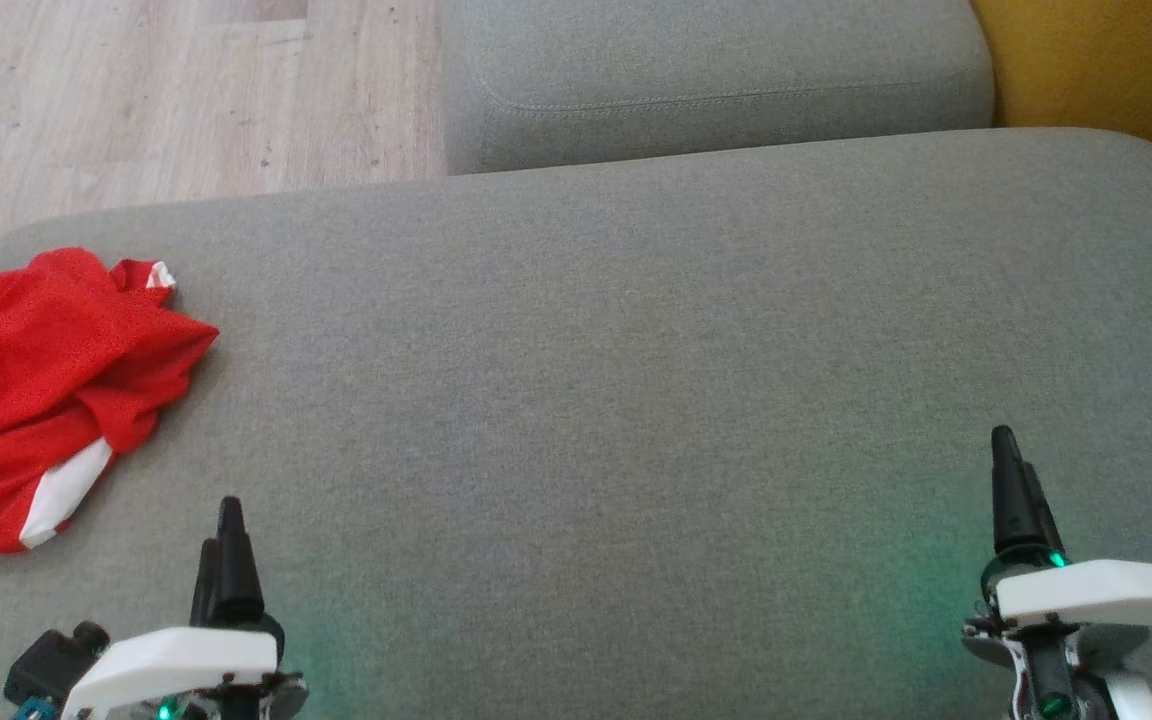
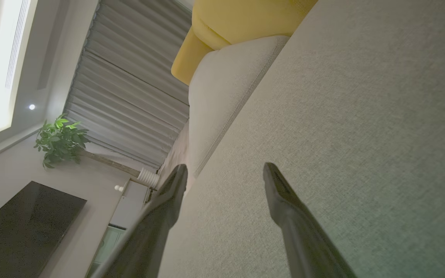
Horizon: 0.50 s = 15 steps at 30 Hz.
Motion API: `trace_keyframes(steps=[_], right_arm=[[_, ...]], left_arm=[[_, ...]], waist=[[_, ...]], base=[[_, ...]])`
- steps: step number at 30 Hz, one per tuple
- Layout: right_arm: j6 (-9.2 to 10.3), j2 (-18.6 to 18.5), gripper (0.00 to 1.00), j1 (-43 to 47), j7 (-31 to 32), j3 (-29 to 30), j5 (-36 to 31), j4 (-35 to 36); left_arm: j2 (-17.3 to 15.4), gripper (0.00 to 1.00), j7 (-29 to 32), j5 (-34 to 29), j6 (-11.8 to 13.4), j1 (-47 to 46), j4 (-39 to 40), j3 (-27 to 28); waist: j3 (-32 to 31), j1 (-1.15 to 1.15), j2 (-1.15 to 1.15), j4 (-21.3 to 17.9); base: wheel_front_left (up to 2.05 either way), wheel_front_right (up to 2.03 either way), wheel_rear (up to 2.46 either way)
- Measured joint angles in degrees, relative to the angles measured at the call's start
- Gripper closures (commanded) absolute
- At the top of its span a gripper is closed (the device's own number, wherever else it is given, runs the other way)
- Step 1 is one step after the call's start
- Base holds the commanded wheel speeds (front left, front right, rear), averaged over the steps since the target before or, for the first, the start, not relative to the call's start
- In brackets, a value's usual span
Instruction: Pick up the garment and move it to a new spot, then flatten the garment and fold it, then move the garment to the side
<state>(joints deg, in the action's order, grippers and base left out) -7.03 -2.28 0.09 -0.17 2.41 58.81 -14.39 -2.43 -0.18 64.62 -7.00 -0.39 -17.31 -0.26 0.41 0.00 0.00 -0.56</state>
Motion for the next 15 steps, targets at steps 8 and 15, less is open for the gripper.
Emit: trace_keyframes(steps=[8, 15], right_arm=[[0.0, 0.0, 0.0, 0.5, -1.4, -0.5, -6.8, 0.0], [0.0, 0.0, 0.0, 0.5, -2.4, -0.8, -12.0, -0.5]], left_arm=[[-0.5, 0.0, -1.4, -7.1, 0.5, 0.0, 0.3, -1.2], [-0.9, 0.0, -2.5, -12.7, 0.8, 0.0, 0.3, -2.0]], waist=[[0.1, 0.0, 0.0, -0.2], [0.1, 0.0, 0.0, -0.4]], base=[[0.0, 0.0, 0.0], [0.0, 0.0, 0.0]])
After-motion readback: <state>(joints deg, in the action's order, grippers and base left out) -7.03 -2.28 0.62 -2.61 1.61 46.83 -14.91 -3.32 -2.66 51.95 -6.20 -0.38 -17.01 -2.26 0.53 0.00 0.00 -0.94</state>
